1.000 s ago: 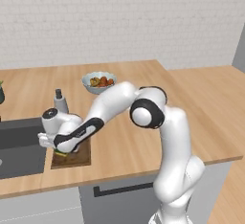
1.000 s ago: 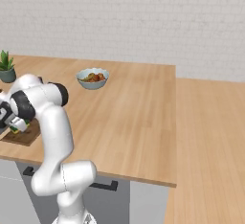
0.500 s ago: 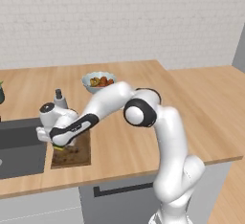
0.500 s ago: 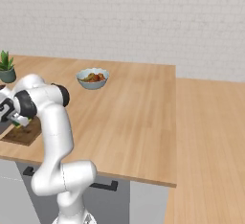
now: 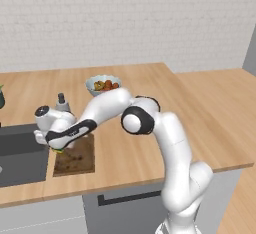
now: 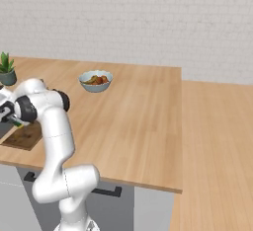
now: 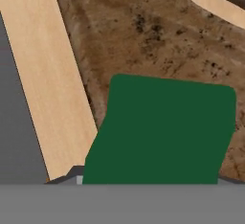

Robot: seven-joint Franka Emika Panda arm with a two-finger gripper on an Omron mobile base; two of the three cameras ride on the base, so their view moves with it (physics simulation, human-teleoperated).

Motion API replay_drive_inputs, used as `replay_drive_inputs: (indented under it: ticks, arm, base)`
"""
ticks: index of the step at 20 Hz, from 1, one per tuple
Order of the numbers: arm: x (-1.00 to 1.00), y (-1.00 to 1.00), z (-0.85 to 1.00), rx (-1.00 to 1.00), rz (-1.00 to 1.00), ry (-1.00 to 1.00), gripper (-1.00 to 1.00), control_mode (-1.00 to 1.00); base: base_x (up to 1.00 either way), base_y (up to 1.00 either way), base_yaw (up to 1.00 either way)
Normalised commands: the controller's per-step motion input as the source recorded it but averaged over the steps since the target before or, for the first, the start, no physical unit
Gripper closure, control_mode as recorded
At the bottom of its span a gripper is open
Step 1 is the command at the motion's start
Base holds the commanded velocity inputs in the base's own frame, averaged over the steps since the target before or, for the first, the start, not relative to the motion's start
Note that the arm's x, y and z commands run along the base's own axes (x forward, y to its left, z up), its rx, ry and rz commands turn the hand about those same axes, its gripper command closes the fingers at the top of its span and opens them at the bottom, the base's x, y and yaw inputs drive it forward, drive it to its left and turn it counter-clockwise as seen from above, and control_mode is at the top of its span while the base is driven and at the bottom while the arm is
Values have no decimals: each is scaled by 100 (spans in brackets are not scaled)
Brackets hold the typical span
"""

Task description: Pick up the sponge from the counter and clean the cutting board by briefly scrubbing or pressing down on the cutting board. Once finished, release the sponge.

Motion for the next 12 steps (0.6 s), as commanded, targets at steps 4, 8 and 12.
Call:
replay_drive_inputs:
  ticks: [4,8,12]
  arm:
    - [30,-30,-30,0,0,-24,100,-100]
    - [38,-49,-34,0,0,-12,100,-100]
    - [44,-72,-18,0,0,-1,100,-100]
  base:
    - [0,0,0]
    - [0,0,0]
    - [0,0,0]
